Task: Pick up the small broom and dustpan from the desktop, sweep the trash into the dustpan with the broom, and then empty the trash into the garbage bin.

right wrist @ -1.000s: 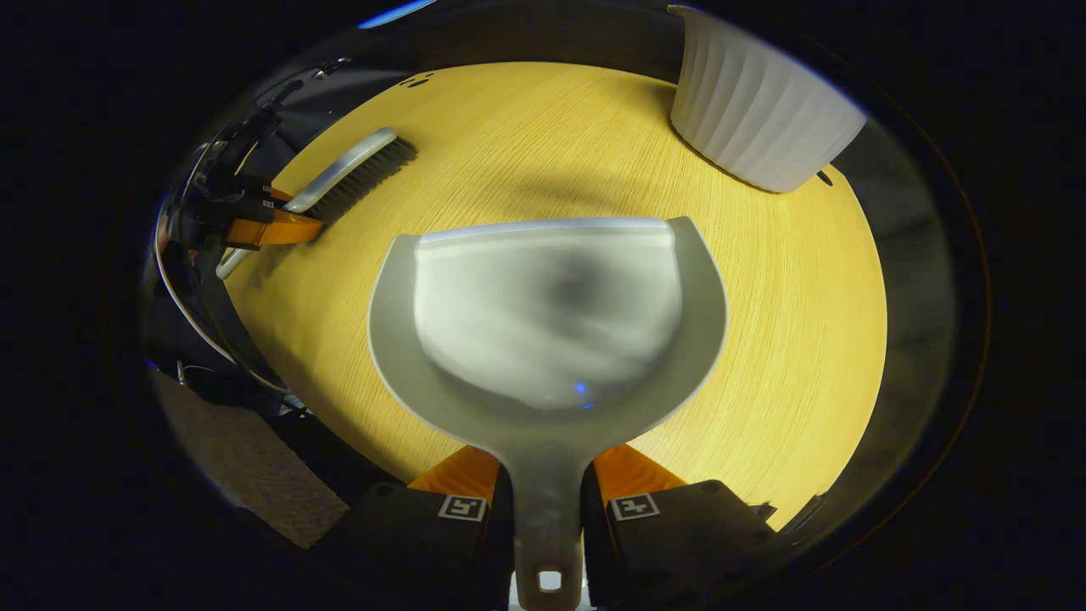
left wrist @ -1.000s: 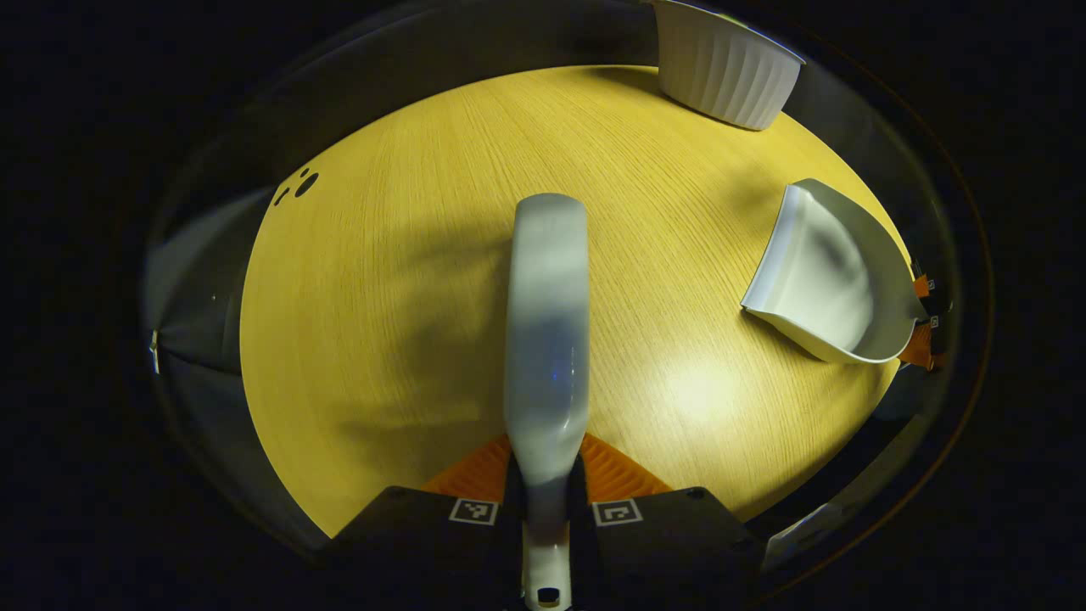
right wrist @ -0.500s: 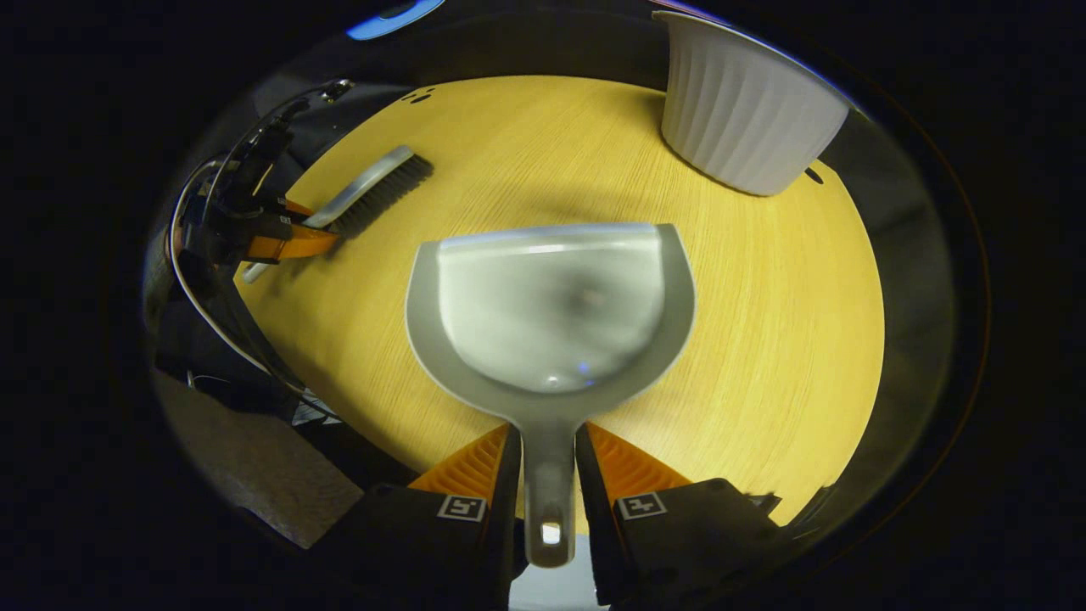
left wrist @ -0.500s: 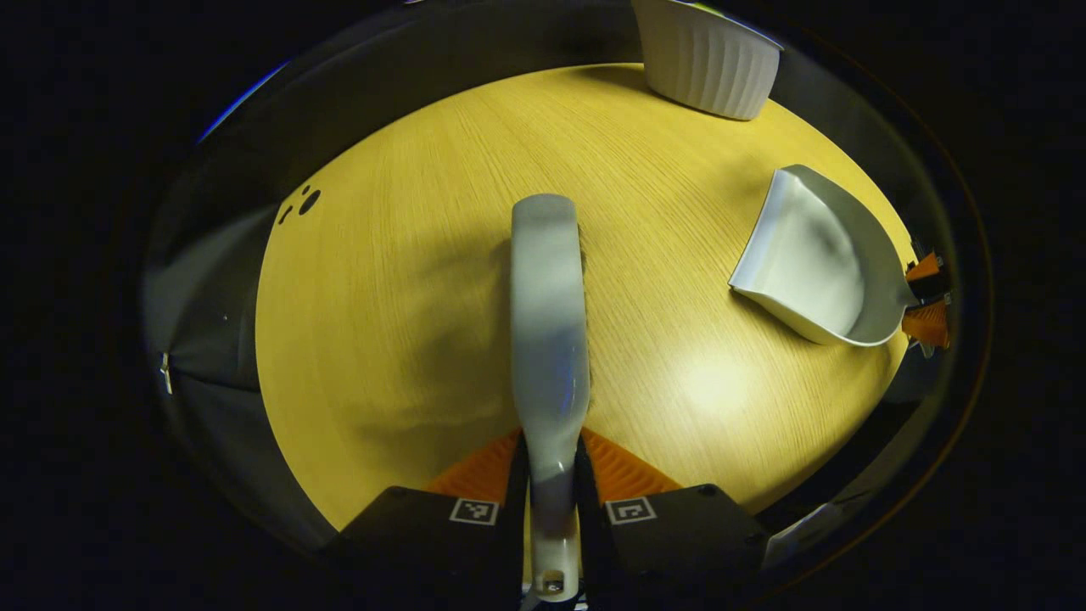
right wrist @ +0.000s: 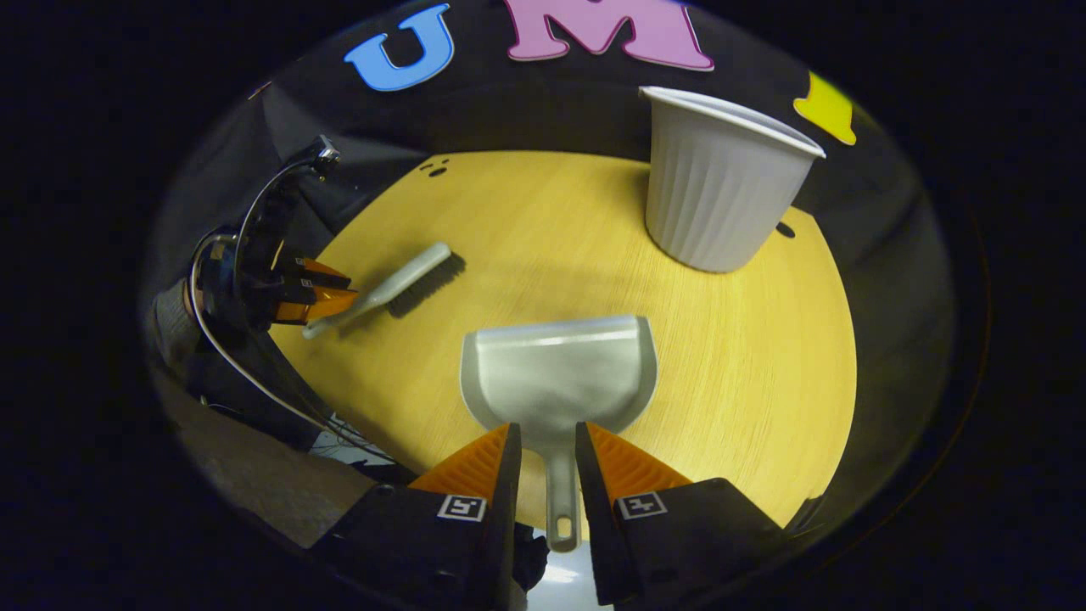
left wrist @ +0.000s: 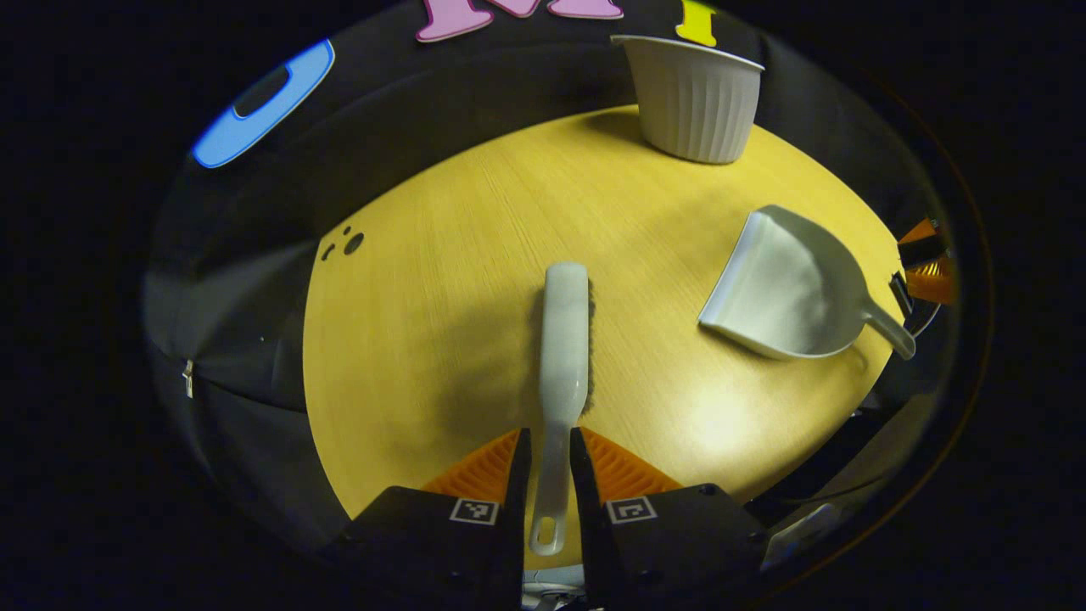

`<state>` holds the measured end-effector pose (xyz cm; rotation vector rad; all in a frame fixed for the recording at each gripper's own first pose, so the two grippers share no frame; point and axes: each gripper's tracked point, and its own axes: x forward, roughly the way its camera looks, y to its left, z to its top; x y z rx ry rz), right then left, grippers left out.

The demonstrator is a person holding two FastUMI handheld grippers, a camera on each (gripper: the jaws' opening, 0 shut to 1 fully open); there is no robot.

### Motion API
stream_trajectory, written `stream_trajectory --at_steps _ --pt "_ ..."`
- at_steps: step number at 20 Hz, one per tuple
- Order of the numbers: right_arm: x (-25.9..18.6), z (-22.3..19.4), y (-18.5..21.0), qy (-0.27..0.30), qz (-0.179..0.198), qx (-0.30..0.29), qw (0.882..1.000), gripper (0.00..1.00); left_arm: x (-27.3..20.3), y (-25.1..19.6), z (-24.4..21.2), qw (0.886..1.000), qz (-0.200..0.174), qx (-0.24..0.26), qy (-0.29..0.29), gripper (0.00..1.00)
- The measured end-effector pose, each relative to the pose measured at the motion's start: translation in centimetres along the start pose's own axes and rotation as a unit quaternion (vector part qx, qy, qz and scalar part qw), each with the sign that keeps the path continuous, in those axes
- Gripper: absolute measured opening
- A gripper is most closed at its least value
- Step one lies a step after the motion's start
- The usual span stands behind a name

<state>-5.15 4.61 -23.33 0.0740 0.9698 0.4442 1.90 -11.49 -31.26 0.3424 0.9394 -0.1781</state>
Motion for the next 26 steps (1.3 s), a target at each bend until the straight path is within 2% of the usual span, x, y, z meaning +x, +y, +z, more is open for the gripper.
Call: stream_trajectory --at_steps 2,5,9,13,16,25,26 --pt "-0.6 2.4 0.0 -0.040 -0.005 -0.017 0.999 0.41 -2.0 -0.4 2.7 0.998 -0.012 -0.025 -0.054 0.32" --pt "-2.0 5.8 0.3 -0.097 -0.008 -0.027 0.995 0.41 -5.9 -0.5 7.1 0.988 -0.019 -0.055 -0.142 0.31" --pt "-4.4 10.4 0.5 -0.177 -0.020 -0.033 0.983 0.41 -11.1 0.3 11.8 0.968 -0.001 -0.063 -0.244 0.32" --pt "-6.7 13.5 0.2 -0.255 -0.044 -0.032 0.965 0.41 -14.3 -0.2 13.8 0.945 -0.015 -0.077 -0.319 0.31" --pt "-8.3 15.3 0.0 -0.288 -0.056 -0.028 0.956 0.41 -15.4 -0.3 13.9 0.937 -0.024 -0.095 -0.334 0.32" --pt "-9.0 15.3 0.7 -0.292 -0.059 -0.036 0.954 0.42 -15.8 -0.5 13.8 0.936 -0.031 -0.091 -0.338 0.32" --pt "-9.0 15.3 0.7 -0.291 -0.060 -0.034 0.954 0.46 -15.8 -0.4 13.9 0.936 -0.031 -0.090 -0.339 0.32"
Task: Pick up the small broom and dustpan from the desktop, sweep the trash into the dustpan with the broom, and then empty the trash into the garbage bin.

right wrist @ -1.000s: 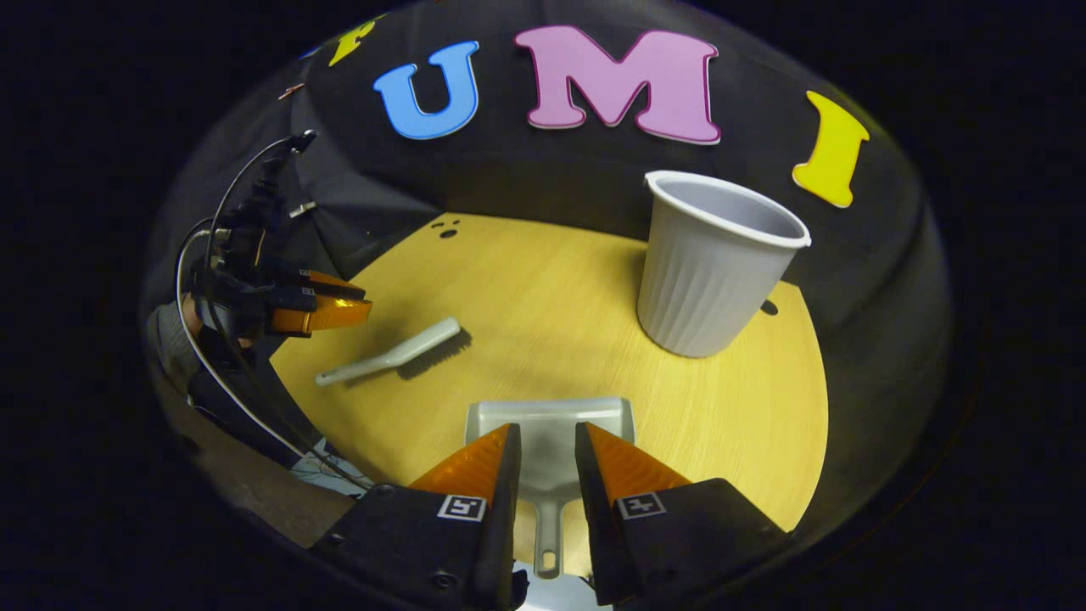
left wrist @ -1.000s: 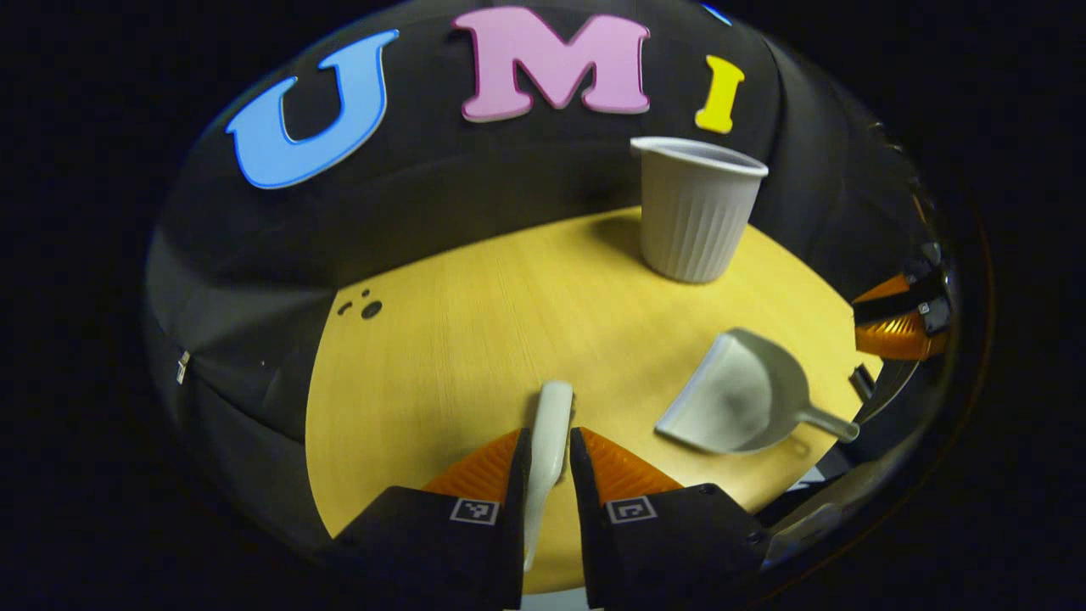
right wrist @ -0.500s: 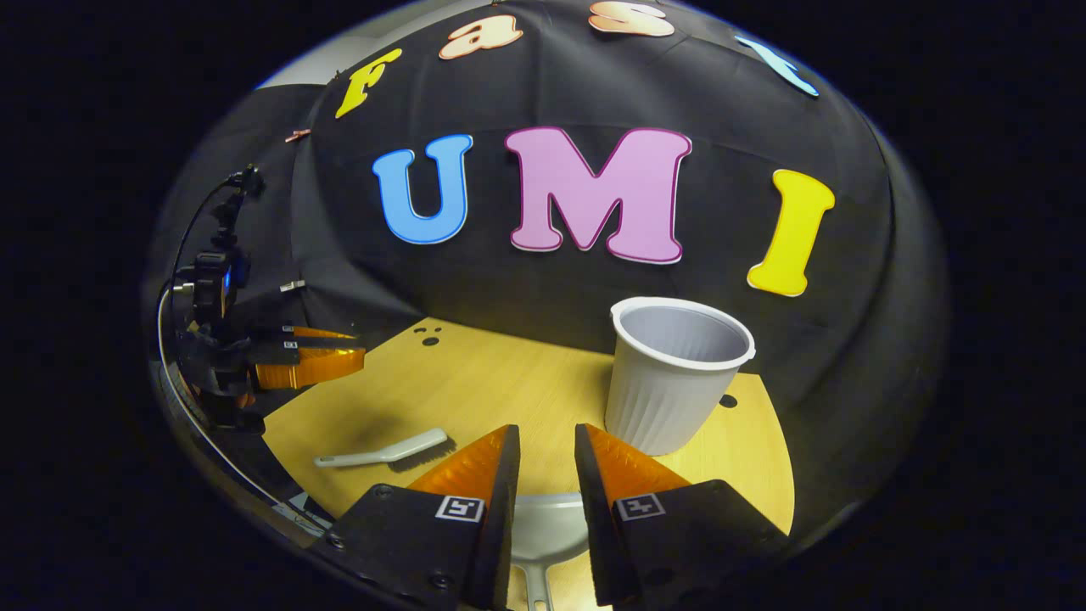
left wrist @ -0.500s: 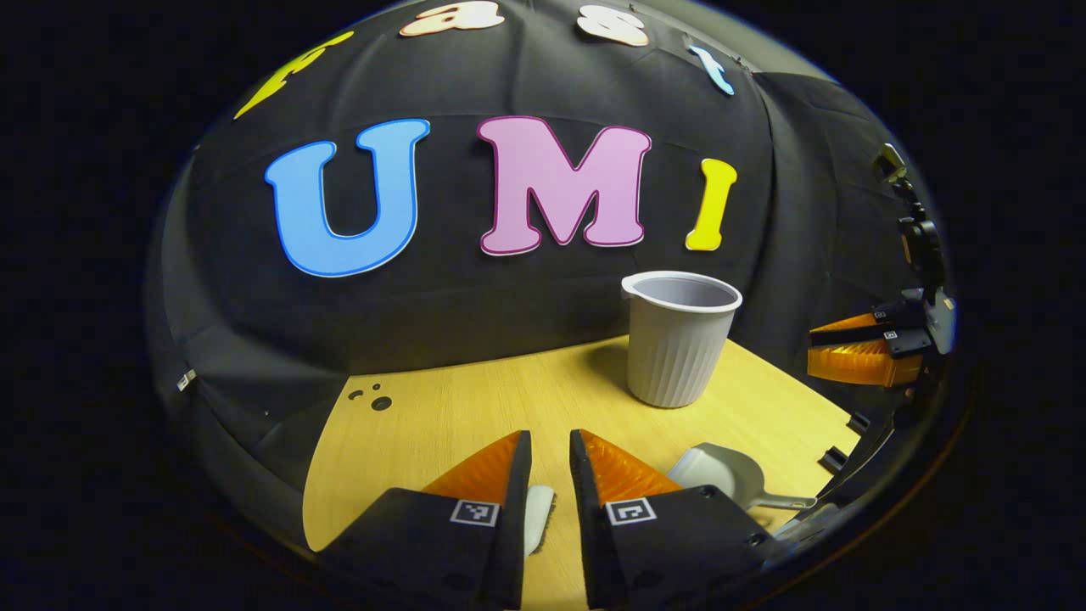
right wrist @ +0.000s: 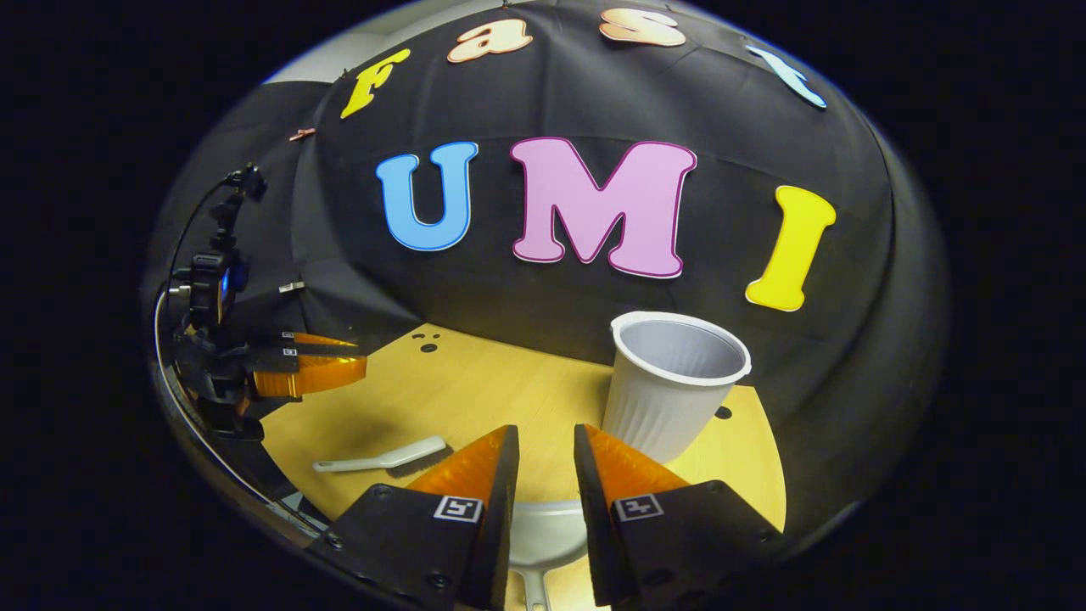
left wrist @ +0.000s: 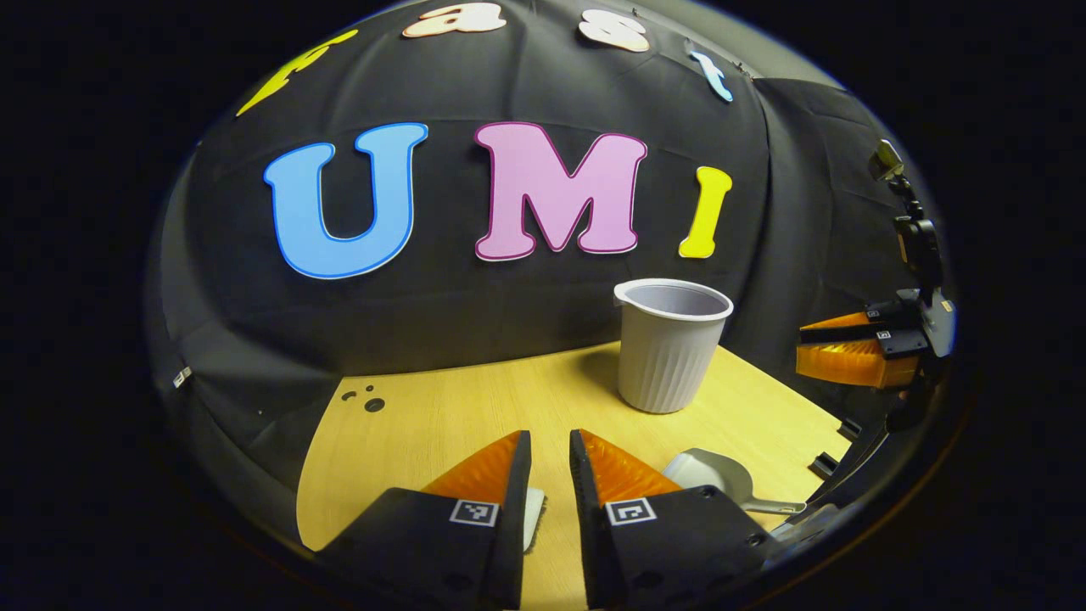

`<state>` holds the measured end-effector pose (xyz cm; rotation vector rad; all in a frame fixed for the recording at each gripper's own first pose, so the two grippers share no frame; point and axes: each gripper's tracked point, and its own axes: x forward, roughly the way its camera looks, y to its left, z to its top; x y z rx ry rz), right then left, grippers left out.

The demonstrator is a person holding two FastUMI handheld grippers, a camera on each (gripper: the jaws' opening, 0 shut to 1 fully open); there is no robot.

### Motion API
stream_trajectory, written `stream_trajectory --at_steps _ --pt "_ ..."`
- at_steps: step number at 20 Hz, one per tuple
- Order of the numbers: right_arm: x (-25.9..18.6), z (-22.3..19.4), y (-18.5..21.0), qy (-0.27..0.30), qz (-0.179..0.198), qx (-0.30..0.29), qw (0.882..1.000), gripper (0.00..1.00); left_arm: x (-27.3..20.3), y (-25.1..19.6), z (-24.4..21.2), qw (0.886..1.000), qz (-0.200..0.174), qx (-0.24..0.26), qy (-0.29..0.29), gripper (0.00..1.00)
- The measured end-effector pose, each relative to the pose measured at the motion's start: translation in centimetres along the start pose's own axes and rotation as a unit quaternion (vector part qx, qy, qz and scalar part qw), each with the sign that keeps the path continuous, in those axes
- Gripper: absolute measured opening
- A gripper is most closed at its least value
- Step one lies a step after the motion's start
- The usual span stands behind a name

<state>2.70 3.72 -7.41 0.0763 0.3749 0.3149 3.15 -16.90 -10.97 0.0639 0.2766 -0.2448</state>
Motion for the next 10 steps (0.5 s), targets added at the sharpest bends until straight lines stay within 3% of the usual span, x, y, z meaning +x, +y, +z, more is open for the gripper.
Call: stream_trajectory --at_steps 1,2,3,7,8,10 --pt "0.0 -0.1 0.0 0.000 0.000 0.000 1.000 0.46 -0.1 0.0 0.2 1.000 -0.002 0.002 -0.001 0.32" --pt "0.0 -0.1 0.0 0.000 0.000 0.001 1.000 0.37 0.0 0.0 0.1 1.000 -0.002 0.004 -0.001 0.32" --pt "0.1 -0.1 0.1 -0.001 0.000 0.002 1.000 0.42 -0.1 -0.1 0.1 1.000 -0.005 0.006 -0.001 0.32" --pt "0.4 0.4 0.6 0.000 -0.001 0.006 1.000 0.42 -0.2 -0.1 0.2 1.000 -0.011 0.008 0.002 0.32" --pt "0.6 0.5 0.9 0.001 -0.002 0.008 1.000 0.46 -0.2 -0.1 0.3 1.000 -0.013 0.008 0.001 0.32" --pt "1.1 0.7 1.4 0.000 -0.006 0.013 1.000 0.42 -0.5 0.2 0.5 1.000 -0.014 0.012 -0.002 0.32"
